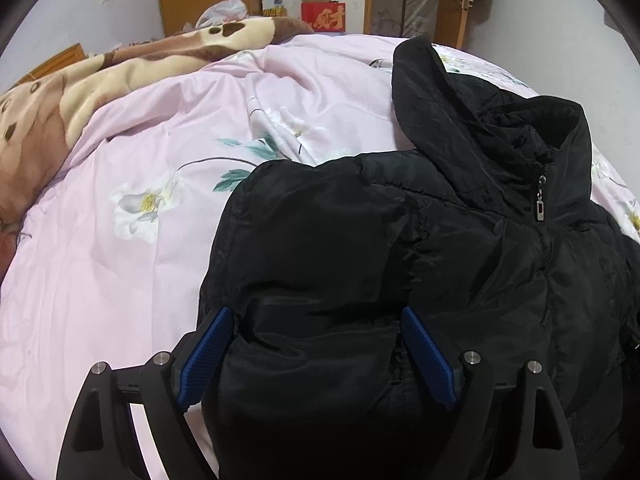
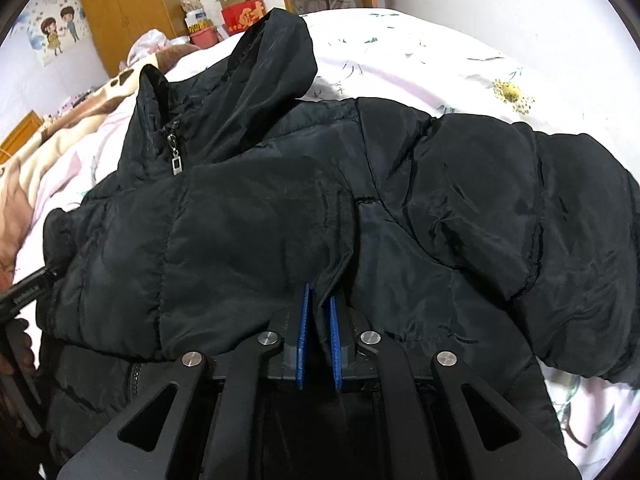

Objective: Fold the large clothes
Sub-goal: 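Release the folded sleeve and press it flat with the left tool, then grasp the other sleeve with the right tool and lift it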

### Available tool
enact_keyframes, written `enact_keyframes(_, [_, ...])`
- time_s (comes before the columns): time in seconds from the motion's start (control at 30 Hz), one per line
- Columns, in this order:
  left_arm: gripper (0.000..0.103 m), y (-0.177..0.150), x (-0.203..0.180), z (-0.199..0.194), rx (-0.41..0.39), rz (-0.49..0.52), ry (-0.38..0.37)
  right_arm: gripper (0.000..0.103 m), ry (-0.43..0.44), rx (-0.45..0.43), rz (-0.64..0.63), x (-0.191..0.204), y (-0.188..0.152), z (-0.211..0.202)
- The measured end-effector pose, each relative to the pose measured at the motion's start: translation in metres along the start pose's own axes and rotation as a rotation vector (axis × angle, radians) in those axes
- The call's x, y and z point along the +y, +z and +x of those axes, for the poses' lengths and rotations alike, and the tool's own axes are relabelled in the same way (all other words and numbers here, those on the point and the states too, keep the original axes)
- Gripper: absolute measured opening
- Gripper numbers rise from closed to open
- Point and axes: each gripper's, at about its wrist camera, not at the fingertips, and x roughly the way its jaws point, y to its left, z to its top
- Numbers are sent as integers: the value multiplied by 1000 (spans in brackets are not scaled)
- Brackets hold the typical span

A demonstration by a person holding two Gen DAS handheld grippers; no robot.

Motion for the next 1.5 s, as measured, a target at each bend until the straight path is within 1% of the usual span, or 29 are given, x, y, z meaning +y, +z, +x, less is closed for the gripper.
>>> enact_keyframes(0.07, [86,0,1,-13,-16,-8,-4,15,-5,-9,9,-2,-1,-10])
enact_keyframes(0.1, [86,-1,0,-20,-23,-4,-10,17,-5,-27,11,-3,-2,-18])
enact_keyframes(0.17, [86,-3,-1,-38,-29,-12,-36,19,-12,-76,22,-10,-3,-42])
enact_keyframes(0.2, [86,-6,-3,-49,-26,-27,-67,22,-3,-96,34,-15,-5,-55])
enact_keyframes(0.23, [86,-9,-6,-60,-36,-31,-92,26,5,-109,48,-20,-7,-64])
enact_keyframes(0.27, [86,-11,-9,-70,-48,-26,-107,28,12,-126,71,-27,-10,-78])
enact_keyframes(0.33, [86,-20,-24,-94,-87,3,-144,37,25,-151,107,-42,-18,-98])
enact_keyframes(0.37, [86,-24,-33,-105,-104,27,-163,40,24,-160,130,-54,-24,-110])
enact_keyframes(0.4, [86,-29,-44,-115,-117,52,-186,44,10,-170,150,-64,-30,-120])
enact_keyframes(0.47, [87,-36,-62,-128,-126,79,-219,46,-26,-190,206,-94,-45,-141])
enact_keyframes(0.5, [87,-40,-73,-133,-115,84,-249,46,-49,-196,233,-109,-52,-150])
enact_keyframes(0.57, [87,-48,-90,-140,-118,80,-276,48,-103,-200,278,-137,-65,-163])
enact_keyframes(0.63, [87,-55,-105,-149,-143,76,-293,50,-186,-223,342,-174,-81,-178])
enact_keyframes(0.7, [87,-61,-123,-152,-124,89,-333,51,-235,-223,418,-209,-97,-190])
enact_keyframes(0.73, [87,-66,-135,-153,-106,96,-366,51,-243,-230,449,-223,-103,-195])
enact_keyframes(0.77, [87,-69,-141,-153,-98,98,-376,52,-266,-246,478,-239,-111,-203])
enact_keyframes(0.83, [87,-78,-162,-154,-93,124,-363,63,-297,-264,507,-261,-122,-212])
enact_keyframes(0.87, [87,-82,-167,-155,-87,131,-370,65,-315,-275,534,-273,-128,-217])
enact_keyframes(0.93, [89,-89,-183,-153,-56,152,-403,67,-311,-289,597,-297,-138,-220])
enact_keyframes(1.0, [90,-93,-197,-153,-42,181,-395,67,-315,-284,643,-311,-142,-218])
enact_keyframes(1.07, [90,-97,-208,-152,-32,199,-410,67,-295,-259,697,-328,-144,-210])
enact_keyframes(1.13, [90,-100,-214,-151,-12,204,-435,67,-252,-243,740,-341,-143,-200])
enact_keyframes(1.17, [90,-102,-217,-149,-6,206,-429,67,-229,-245,751,-347,-143,-197])
enact_keyframes(1.2, [90,-103,-218,-149,-8,211,-424,67,-217,-246,756,-349,-141,-193])
enact_keyframes(1.27, [90,-105,-219,-146,-7,216,-410,67,-223,-255,753,-350,-137,-190])
enact_keyframes(1.33, [90,-105,-219,-143,7,215,-405,67,-209,-257,756,-352,-131,-188])
enact_keyframes(1.5, [90,-105,-218,-134,28,222,-387,67,-207,-253,797,-362,-126,-181])
